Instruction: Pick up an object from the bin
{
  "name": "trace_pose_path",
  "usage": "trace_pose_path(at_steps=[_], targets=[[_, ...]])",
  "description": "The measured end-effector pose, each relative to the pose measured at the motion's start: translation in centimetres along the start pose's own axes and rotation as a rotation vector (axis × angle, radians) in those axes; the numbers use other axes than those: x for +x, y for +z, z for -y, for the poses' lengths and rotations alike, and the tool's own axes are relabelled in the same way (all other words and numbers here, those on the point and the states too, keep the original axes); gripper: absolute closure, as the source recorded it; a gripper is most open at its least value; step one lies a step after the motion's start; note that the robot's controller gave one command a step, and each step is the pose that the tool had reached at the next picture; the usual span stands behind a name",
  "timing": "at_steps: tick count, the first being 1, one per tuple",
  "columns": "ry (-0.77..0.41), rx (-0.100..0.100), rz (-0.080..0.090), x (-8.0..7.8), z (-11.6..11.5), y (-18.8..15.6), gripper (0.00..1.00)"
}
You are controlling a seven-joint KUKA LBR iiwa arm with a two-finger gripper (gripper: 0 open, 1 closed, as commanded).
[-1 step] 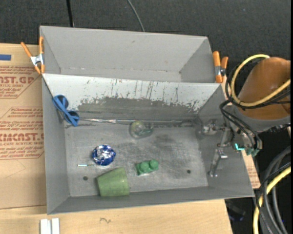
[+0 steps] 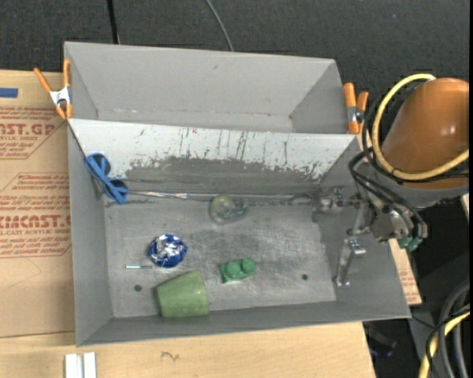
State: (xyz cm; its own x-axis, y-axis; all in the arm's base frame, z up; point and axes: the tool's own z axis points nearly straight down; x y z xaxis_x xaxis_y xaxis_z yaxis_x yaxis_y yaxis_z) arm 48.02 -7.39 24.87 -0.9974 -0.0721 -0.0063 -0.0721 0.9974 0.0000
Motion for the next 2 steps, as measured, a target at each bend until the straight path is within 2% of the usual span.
trace_pose_path(at_steps=[1,2], targets=[[-0.093,-0.004,-0.013,-0.8,-3.7,10.1,0.0],[-0.323,-0.002,-0.002,-3.6,-14.6,17.9,0.0]])
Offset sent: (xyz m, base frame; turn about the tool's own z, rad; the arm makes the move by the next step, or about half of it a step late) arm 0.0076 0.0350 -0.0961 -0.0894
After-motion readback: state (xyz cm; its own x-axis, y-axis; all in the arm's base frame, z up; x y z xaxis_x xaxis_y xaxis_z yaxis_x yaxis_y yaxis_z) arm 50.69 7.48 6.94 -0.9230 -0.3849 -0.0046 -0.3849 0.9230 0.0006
